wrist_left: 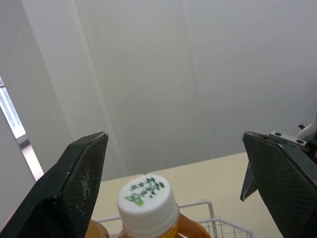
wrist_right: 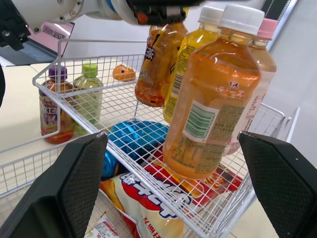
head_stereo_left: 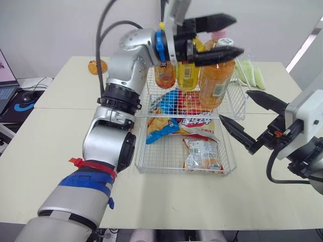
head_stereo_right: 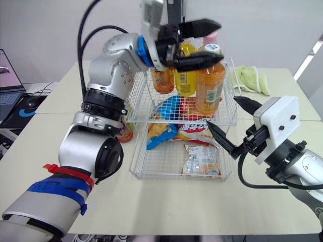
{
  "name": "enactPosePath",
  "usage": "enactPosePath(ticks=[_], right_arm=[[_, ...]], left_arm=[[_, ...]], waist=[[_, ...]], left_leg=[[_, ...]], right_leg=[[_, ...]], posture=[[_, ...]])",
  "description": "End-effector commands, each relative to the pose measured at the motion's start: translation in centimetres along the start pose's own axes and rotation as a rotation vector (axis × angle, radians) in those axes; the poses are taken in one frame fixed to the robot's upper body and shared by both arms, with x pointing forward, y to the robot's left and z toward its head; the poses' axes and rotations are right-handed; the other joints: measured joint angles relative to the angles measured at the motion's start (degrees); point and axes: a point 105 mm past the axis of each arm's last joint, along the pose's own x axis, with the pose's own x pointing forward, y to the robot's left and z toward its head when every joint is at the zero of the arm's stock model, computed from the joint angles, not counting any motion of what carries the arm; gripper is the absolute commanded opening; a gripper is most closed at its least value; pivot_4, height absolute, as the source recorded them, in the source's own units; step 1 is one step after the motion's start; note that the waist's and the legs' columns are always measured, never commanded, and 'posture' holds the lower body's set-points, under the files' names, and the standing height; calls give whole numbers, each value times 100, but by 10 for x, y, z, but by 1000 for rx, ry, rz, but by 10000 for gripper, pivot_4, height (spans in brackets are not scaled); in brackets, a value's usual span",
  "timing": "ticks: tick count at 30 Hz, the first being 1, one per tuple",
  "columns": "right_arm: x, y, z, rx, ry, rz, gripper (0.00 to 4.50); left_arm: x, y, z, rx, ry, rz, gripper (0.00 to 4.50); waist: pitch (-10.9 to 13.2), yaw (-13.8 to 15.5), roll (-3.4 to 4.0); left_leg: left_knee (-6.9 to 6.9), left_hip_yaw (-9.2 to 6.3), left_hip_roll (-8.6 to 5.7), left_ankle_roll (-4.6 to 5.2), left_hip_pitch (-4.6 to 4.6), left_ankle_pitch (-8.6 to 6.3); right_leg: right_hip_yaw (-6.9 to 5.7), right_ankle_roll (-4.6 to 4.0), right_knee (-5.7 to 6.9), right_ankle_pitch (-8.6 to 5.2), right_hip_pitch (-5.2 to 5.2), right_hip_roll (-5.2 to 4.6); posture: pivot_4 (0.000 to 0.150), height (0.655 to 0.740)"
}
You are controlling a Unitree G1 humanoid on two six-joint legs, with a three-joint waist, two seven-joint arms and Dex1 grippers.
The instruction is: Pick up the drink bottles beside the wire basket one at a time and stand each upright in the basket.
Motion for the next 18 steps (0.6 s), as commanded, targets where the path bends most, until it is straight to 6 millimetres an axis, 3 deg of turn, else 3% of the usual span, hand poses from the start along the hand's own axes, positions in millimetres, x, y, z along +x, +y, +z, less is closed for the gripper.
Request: enactPosePath(ticks=[1, 5, 12, 18], right_arm=[[1, 0, 21, -32, -98, 19, 45000], [8, 7, 33, -22, -149, 130, 45000], [35, 20, 34, 5, -165, 336, 45000], [50, 31, 25, 47, -172, 482, 45000]], left_arm=[[-13, -1, 32, 45, -61, 13, 44444], [-42, 3, 42, 34, -51, 107, 44444], [-125, 9, 19, 39, 107, 428, 44444], [-212, -19, 15, 59, 208, 770, 44444]], waist=[[0, -4, 0], [0, -25, 0], [-2, -28, 3], [-2, -37, 3]], left_leg=[[1, 0, 0, 0, 1, 0], [2, 0, 1, -1, 6, 1], [3, -1, 2, -2, 17, 2], [2, -3, 3, -2, 9, 1]], right_leg=[[0, 0, 2, 0, 0, 0], [3, 0, 8, 0, -1, 1], [6, 0, 16, 0, 3, 1], [6, -1, 14, 0, -8, 0]], posture=[[1500, 7400], [1500, 7400], [1500, 7400], [1500, 7400]])
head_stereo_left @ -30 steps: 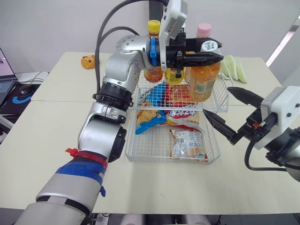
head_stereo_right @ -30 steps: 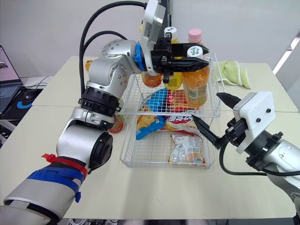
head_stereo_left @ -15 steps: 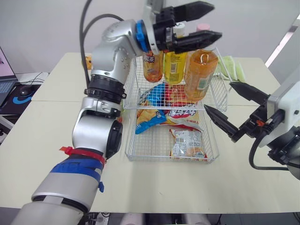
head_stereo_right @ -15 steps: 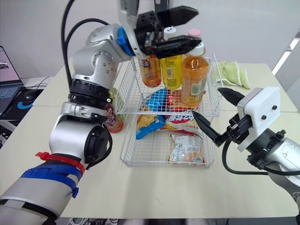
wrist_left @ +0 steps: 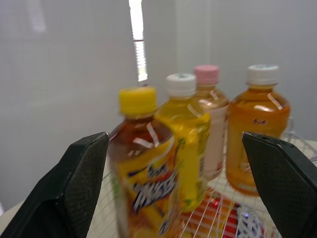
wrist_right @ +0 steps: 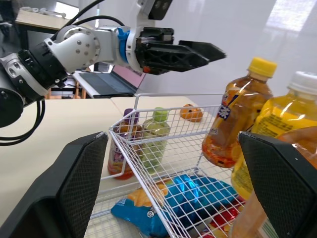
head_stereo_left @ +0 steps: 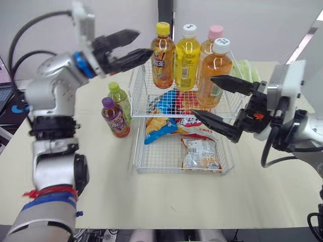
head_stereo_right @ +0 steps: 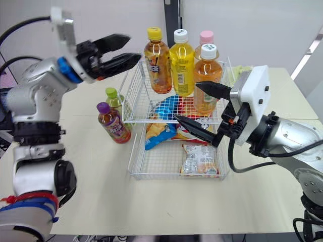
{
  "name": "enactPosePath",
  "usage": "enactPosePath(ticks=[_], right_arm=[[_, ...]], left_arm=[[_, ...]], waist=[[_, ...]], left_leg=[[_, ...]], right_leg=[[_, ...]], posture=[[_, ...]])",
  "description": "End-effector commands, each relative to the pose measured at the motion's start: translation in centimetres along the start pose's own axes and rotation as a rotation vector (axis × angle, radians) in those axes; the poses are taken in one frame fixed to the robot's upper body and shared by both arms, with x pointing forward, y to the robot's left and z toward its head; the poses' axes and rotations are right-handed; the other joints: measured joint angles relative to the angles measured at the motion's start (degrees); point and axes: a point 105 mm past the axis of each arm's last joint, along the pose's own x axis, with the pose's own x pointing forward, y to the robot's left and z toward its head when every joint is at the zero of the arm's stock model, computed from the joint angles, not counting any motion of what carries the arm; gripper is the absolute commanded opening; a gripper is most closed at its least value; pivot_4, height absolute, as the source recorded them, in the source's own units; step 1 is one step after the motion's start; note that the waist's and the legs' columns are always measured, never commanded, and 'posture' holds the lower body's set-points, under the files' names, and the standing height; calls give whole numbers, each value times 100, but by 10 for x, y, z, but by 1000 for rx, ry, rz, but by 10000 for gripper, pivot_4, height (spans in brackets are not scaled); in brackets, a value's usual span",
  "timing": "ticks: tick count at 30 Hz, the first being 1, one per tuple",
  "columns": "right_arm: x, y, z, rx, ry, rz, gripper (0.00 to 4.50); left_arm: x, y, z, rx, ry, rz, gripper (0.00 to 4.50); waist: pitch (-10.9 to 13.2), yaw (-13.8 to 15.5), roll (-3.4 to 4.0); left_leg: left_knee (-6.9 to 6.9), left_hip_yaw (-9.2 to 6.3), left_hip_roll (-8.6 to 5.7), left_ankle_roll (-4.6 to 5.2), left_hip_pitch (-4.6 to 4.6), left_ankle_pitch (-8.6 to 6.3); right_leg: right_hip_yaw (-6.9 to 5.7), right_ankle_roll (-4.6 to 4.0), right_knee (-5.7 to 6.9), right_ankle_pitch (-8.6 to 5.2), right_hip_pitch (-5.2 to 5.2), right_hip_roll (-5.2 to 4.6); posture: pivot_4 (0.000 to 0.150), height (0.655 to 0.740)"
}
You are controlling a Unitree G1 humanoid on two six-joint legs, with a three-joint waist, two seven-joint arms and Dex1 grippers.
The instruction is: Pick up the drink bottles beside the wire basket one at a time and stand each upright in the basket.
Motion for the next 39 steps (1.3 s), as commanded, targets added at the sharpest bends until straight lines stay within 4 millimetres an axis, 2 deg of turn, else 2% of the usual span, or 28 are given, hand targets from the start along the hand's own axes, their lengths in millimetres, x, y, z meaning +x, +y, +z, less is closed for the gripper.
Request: enactPosePath(ticks=[1, 4, 10, 14, 17, 19, 21, 26, 31, 36, 39], right_arm=[[4, 5, -2, -24, -13, 80, 45000], [9, 7, -11, -55, -1, 116, 45000], [16, 1, -9, -86, -68, 76, 45000], [15, 6, -12, -21, -49, 153, 45000], [14, 5, -11, -9, -53, 165, 45000], [14, 5, -10, 7, -61, 171, 45000], [14, 5, -10, 13, -62, 177, 45000], [14, 4, -10, 15, -46, 178, 45000], [12, 4, -9, 0, -36, 156, 45000], [10, 2, -7, -15, -38, 114, 45000], [9, 3, -6, -15, -39, 97, 45000]], left_arm=[[-38, 5, 14, 59, -36, 155, 44444], [-69, 4, -2, 59, -12, 281, 44444], [-126, -23, -46, 18, 64, 452, 44444], [-154, -47, -71, -78, 130, 519, 44444], [-161, -68, -84, -149, 173, 503, 44444], [-159, -74, -88, -146, 179, 500, 44444], [-154, -72, -88, -132, 170, 504, 44444], [-122, -52, -86, -70, 141, 495, 44444], [-85, -34, -91, -29, 124, 464, 44444], [-61, -13, -99, 11, 127, 488, 44444], [-50, -9, -100, 20, 119, 481, 44444]], waist=[[0, 5, 0], [0, 54, 0], [-5, 51, -2], [-6, 71, -4], [-7, 63, -1], [-7, 91, -1], [-7, 119, -1], [-6, 172, 0], [-7, 164, 0], [-6, 140, 1], [-7, 143, 0]], left_leg=[[1, 0, 0, 0, -1, 0], [5, 0, -1, 0, 1, 0], [10, 1, -1, 0, 11, 0], [6, -1, 0, 0, 13, 0], [6, 0, 0, 3, 18, -2], [3, 1, 0, 11, 23, -6], [3, -1, 0, 20, 26, -11], [-2, -2, 0, 26, 86, -15], [-4, -2, 0, 26, 88, -15], [-10, -1, 0, 25, 83, -14], [-10, -1, 0, 24, 81, -14]], right_leg=[[-1, 0, -2, 0, -1, 0], [-1, 0, -3, 0, 6, -3], [1, 6, -3, 5, 15, -6], [-1, 6, 0, 5, 15, -6], [0, 5, -1, 5, 21, -7], [-1, 5, -3, 5, 25, -8], [-2, 5, -1, 5, 27, -8], [-5, 4, -4, 6, 84, -7], [-5, 4, -11, 6, 87, -6], [-4, 4, -20, 6, 83, -6], [-5, 5, -22, 6, 83, -6]], posture=[[1500, 7400], [1500, 7400], [1500, 7400], [1500, 7400], [1500, 7400], [1500, 7400], [1500, 7400], [1500, 7400], [1500, 7400], [1500, 7400], [1500, 7400]])
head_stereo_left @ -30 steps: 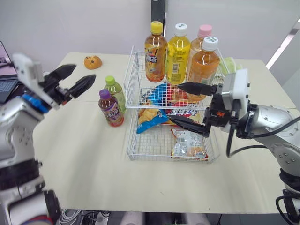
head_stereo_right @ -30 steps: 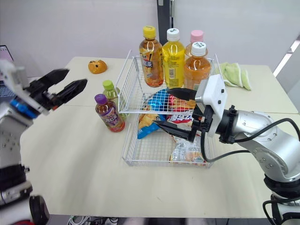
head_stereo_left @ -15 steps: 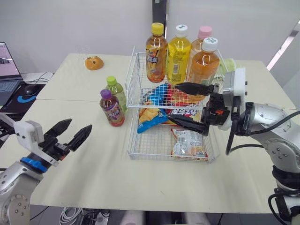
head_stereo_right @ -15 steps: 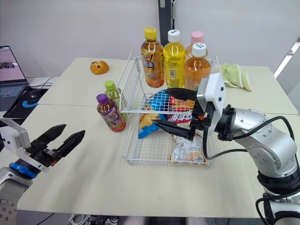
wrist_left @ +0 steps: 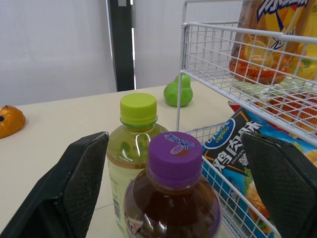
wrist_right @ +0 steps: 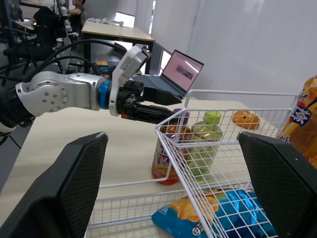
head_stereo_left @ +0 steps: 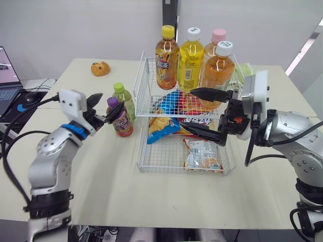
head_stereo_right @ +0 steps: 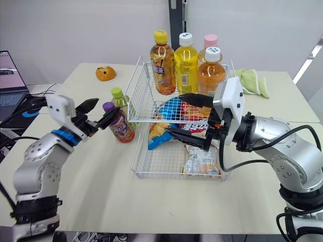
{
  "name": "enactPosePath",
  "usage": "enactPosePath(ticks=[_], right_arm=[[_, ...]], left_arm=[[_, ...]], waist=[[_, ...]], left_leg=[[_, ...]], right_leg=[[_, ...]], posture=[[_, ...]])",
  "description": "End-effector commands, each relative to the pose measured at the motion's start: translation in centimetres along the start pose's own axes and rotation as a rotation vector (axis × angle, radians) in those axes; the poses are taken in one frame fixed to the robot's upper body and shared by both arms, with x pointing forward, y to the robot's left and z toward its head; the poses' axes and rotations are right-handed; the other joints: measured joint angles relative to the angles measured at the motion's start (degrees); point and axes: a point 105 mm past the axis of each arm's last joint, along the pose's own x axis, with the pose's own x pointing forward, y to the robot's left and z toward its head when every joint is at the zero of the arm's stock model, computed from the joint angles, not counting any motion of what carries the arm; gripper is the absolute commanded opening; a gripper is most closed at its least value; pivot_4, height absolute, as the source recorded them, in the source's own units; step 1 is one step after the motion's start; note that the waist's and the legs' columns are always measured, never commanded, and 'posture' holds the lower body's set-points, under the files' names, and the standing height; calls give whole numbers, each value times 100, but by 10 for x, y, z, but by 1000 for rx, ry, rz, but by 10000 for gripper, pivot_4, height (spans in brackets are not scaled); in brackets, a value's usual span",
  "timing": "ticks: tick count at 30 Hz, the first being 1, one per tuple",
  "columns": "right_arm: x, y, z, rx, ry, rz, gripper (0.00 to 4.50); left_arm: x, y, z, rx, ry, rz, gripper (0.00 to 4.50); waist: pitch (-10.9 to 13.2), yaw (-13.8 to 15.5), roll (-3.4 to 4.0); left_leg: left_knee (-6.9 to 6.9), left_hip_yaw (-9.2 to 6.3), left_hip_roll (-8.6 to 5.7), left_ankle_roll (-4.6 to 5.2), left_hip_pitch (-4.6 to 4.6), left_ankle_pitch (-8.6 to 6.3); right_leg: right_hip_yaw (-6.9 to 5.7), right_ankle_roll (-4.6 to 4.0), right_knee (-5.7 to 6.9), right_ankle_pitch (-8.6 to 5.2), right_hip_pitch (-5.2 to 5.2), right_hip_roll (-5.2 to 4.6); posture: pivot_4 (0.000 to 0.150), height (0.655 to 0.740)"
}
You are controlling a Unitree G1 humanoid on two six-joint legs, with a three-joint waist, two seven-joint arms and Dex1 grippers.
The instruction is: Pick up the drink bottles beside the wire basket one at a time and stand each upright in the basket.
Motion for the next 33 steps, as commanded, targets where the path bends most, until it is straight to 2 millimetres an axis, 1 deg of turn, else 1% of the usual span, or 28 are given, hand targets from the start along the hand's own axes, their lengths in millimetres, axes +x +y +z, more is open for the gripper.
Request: enactPosePath(ticks=[1, 5, 8, 11, 13, 15, 17, 21, 23, 26, 30, 32, 33], right_arm=[[-4, 2, 13, -54, -25, -28, 45000], [-5, 2, 13, -57, -23, -43, 45000], [-5, 2, 14, -59, -24, -49, 45000], [-5, 1, 14, -56, -26, -57, 45000], [-6, 1, 13, -53, -27, -62, 45000], [-6, 1, 13, -50, -30, -64, 45000], [-6, 1, 14, -47, -34, -64, 45000], [-5, 0, 15, -48, -36, -58, 45000], [-5, -1, 15, -48, -37, -55, 45000], [-6, -2, 14, -47, -35, -56, 45000], [-5, -2, 14, -47, -36, -45, 45000], [-4, -2, 13, -47, -35, -30, 45000], [-4, -2, 13, -46, -36, -24, 45000]], left_arm=[[10, -2, 7, 37, -32, -6, 44444], [13, -2, 3, 44, -20, -8, 44444], [13, 0, 2, 43, -14, 3, 39159], [12, -1, 2, 32, -18, -1, 29833], [12, 0, 2, 29, -17, 3, 24377], [10, 1, -1, 22, -5, 6, 17959], [8, 1, -3, 19, 1, 7, 13620], [4, 3, -4, 15, 2, 10, 13643], [1, 3, 8, -1, -47, -6, 13643], [-8, 0, 42, -62, -139, -119, 13643], [-18, 20, 88, -41, -151, -200, 13643], [-20, 19, 113, -20, -138, -283, 13643], [-20, 17, 122, -12, -124, -319, 13643]], waist=[[0, -12, 0], [0, -25, 0], [0, -23, 0], [0, -20, 0], [0, -19, 0], [0, -19, 0], [0, -20, 0], [0, -23, 0], [0, -33, 0], [5, -52, -2], [16, -93, -16], [18, -100, -19], [19, -98, -20]], left_leg=[[0, 0, 0, 0, 0, 0], [-4, 0, 0, -5, -1, 3], [-4, 0, 0, -4, -2, 2], [-4, -1, 0, -3, -2, 2], [-4, -1, 0, -3, -2, 2], [-5, -1, 0, -3, -3, 1], [-5, -1, 0, -2, -2, 1], [-5, 0, 1, -2, -2, 1], [-6, 0, 1, -2, -1, 1], [-8, -1, 2, -2, -4, 1], [-8, -4, 3, -10, -19, 6], [-9, -7, 2, -13, -25, 7], [-9, -7, 2, -13, -25, 8]], right_leg=[[1, 0, -2, 0, 0, 0], [1, 0, -8, 0, 0, 0], [1, 0, -10, 0, 0, 0], [1, 0, -11, 0, 0, 0], [1, 0, -11, 0, 0, 0], [1, 0, -12, 0, 0, 0], [1, 0, -12, 0, 0, 0], [1, 0, -13, 0, 0, 0], [1, 0, -13, 0, 0, 0], [0, 0, -16, 0, -2, 0], [-4, 0, -19, 0, -15, 0], [-7, 0, -21, 0, -18, 1], [-8, 0, -23, 0, -17, 1]], posture=[[1500, 7400], [1500, 7400], [1500, 7400], [1500, 7400], [1500, 7400], [1500, 7400], [1500, 7400], [1500, 7400], [1500, 7400], [1500, 7400], [1500, 7400], [1500, 7400], [1500, 7400]])
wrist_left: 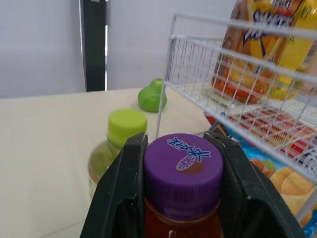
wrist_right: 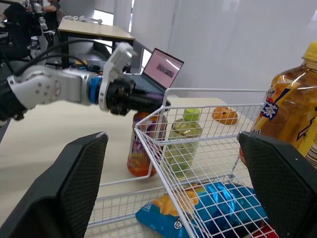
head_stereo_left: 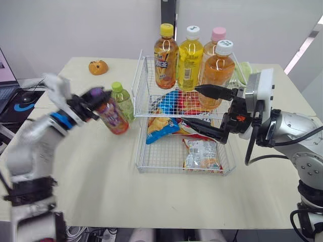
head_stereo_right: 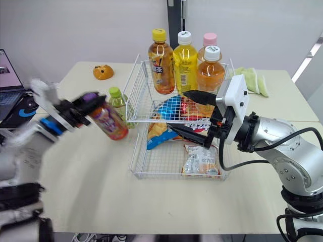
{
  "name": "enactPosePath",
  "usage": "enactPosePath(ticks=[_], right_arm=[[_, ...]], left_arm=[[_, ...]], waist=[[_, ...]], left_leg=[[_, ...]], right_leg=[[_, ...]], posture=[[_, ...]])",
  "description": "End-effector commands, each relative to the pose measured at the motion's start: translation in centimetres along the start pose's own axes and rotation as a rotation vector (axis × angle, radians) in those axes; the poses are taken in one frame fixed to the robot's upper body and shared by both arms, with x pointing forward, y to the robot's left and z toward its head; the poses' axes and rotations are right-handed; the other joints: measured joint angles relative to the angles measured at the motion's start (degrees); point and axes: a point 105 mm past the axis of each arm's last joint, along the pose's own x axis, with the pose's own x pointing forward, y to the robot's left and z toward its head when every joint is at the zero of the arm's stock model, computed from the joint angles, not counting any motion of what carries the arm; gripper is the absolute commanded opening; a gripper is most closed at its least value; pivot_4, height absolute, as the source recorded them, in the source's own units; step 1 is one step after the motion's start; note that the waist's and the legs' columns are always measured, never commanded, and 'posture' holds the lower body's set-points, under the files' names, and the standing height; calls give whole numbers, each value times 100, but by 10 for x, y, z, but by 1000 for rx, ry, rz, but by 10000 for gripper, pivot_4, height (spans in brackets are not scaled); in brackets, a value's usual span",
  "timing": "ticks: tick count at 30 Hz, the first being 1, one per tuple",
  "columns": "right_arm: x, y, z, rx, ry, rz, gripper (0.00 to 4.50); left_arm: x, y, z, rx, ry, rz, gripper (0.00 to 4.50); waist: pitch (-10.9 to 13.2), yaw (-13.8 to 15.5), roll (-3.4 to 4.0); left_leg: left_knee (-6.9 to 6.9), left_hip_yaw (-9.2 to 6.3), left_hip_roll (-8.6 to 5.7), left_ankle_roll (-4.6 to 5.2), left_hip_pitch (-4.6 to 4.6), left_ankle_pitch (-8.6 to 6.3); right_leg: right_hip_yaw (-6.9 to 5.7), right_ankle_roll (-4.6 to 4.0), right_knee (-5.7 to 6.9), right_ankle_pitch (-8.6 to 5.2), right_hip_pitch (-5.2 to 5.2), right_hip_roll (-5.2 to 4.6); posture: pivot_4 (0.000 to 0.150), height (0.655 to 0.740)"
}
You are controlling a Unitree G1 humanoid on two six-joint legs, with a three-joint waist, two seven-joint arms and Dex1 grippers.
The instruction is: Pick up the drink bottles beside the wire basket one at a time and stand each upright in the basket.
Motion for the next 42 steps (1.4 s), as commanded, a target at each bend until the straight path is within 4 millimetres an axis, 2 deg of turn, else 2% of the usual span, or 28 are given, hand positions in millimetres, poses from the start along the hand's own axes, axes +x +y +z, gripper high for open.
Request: enactPosePath(ticks=[1, 3, 8, 13, 16, 23, 28, 37, 42], right_arm=[[-1, 0, 11, -42, -43, 18, 45000], [0, -1, 11, -42, -47, 26, 45000], [-1, -3, 11, -43, -52, 16, 45000], [-5, -4, 11, -39, -60, -17, 45000], [-8, -5, 12, -54, -56, -53, 45000], [-19, -4, 13, -82, -17, -144, 45000], [-27, 1, 13, -85, 2, -212, 45000], [-38, 2, 17, -92, 13, -328, 45000], [-39, 4, 18, -89, 14, -351, 45000]], left_arm=[[-3, -15, 62, 43, -72, -169, 13643], [-1, -21, 91, 37, -80, -244, 13643], [5, -34, 139, 70, -98, -371, 13643], [21, -50, 178, 61, -178, -507, 13643], [34, -64, 190, 45, -211, -606, 13643], [75, -98, 173, 69, -206, -802, 13643], [104, -125, 135, 121, -178, -919, 13643], [138, -151, 88, 262, -174, -946, 13643], [145, -158, 79, 250, -189, -959, 13643]], waist=[[0, 4, 0], [2, 19, 0], [2, 10, 0], [2, -6, 0], [2, 0, 0], [2, -4, 0], [2, -8, 1], [2, -12, 1], [2, -5, 1]], left_leg=[[0, 0, -1, -1, -2, 1], [0, 0, -3, 0, 0, 0], [1, -3, -6, 4, -21, -2], [13, -2, -6, 3, -64, -1], [17, -1, -6, 2, -78, -1], [17, 1, -5, 2, -77, -1], [15, 2, -5, 2, -81, -1], [14, 8, -5, 2, -80, 0], [18, 9, -6, 3, -80, -1]], right_leg=[[-1, 0, -7, 0, 2, 0], [0, 0, -18, 0, 8, -1], [-3, 12, -38, 7, 2, 0], [-5, 15, -28, 8, -41, 1], [-5, 15, -21, 8, -53, 1], [-1, 15, -18, 8, -55, 1], [3, 15, -19, 8, -59, 1], [8, 15, -14, 8, -62, 1], [9, 15, -13, 9, -59, 1]], posture=[[1500, 7400], [1500, 7400], [1500, 7400], [1500, 7400], [1500, 7400], [1500, 7400], [1500, 7400], [1500, 7400], [1500, 7400]])
